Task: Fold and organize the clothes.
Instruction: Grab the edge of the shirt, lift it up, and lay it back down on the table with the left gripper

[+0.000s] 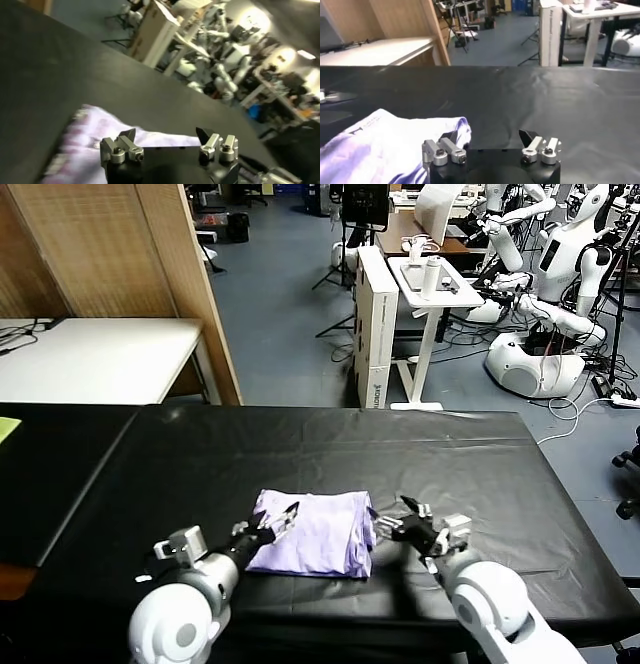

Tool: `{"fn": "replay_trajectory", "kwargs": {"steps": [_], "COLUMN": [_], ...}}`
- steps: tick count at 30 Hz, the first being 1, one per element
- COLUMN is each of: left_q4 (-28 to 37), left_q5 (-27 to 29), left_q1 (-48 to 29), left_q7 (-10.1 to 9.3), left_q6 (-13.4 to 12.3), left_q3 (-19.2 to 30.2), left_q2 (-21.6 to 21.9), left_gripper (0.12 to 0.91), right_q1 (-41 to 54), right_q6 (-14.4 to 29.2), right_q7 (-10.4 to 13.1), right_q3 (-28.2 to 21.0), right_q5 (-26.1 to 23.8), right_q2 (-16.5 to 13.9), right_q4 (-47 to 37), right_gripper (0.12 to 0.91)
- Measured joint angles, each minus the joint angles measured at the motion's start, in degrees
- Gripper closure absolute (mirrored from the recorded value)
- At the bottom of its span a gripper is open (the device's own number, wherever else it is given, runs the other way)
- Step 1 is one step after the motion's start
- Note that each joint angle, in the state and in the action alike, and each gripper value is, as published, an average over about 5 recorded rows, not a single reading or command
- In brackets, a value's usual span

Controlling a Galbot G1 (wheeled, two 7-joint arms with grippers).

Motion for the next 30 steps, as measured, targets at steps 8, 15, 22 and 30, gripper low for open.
{"fn": "replay_trajectory", "kwargs": {"steps": [8,15,22,30], "left_q4": [0.57,1.41,3.6,7.63], "left_q5": [0.97,1.07,3.84,4.87], "left_q1": [0.48,0.1,0.33,1.62], "left_q7": [0.15,0.61,6.74,15.48], "left_q6": [0.0,0.0,-0.25,-9.25], "left_q3": [-1.33,-2.31,-4.06,-5.76], "left_q2": [0.1,0.66,1.69,0.85], "left_gripper": [0.123,0.123,0.123,0.123], "right_q1": [-0.73,-2.83,-4.48,-7.73], "right_q6": [-2.82,-1.36,7.41,9.28], "right_q7": [-2.34,-3.14,-2.28,-2.77], "right_q3": [-3.5,-2.5,0.39,5.93], "right_q5": [-6.8,-8.26,-0.45,3.82], "right_q2": [-1.81,-4.34,-3.98,-3.84], "right_q4": [-0.27,1.24,3.34,7.11], "right_gripper": [0.118,0.118,0.118,0.118]}}
